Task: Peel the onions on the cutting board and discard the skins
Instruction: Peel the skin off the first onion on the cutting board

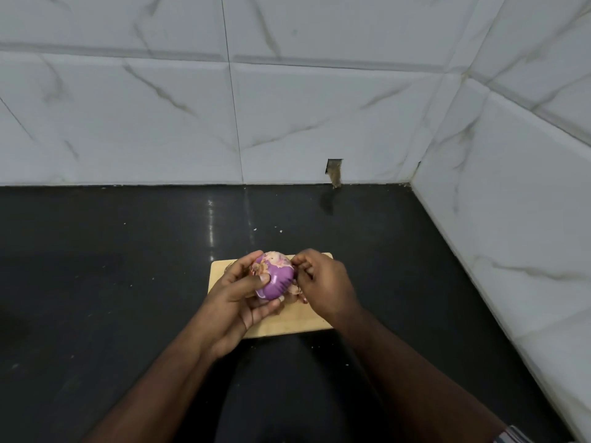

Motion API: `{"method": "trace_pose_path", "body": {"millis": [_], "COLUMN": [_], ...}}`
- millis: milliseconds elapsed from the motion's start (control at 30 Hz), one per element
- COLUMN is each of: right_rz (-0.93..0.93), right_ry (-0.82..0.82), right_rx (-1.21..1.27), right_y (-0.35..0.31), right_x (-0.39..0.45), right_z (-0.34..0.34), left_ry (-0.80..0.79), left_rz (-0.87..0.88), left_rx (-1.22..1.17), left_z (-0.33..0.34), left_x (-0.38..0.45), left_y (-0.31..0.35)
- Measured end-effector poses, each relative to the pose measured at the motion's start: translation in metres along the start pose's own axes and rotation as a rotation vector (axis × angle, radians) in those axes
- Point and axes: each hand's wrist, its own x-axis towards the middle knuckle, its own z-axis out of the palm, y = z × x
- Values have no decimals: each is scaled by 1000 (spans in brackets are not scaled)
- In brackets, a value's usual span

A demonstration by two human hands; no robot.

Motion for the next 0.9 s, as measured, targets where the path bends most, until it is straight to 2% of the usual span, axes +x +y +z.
{"method": "trace_pose_path", "body": {"millis": [100, 167, 300, 433, 533, 600, 900], "right_rz": [-78, -64, 1, -60, -126, -159, -300], "right_ry": [26, 23, -119, -182, -368, -437, -509], "right_rx": [-120, -123, -48, 85, -25, -87, -309], "right_y": [5, 8, 4, -17, -39, -49, -67], "right_x": [0, 0, 3, 11, 13, 16, 18], "right_z": [1, -1, -19, -49, -57, -60, -64], "left_ry": [-29, -28, 11, 8, -17, -28, -1], "left_rz": [-30, -33, -19, -3, 4, 7, 68], "left_rx": [-42, -31, 7, 78, 155, 196, 323], "left_z": [2, 1, -3, -1, 3, 6, 7], "left_x": [-1, 0, 1, -2, -4, -5, -7], "left_y": [2, 4, 6, 6, 7, 9, 8]}}
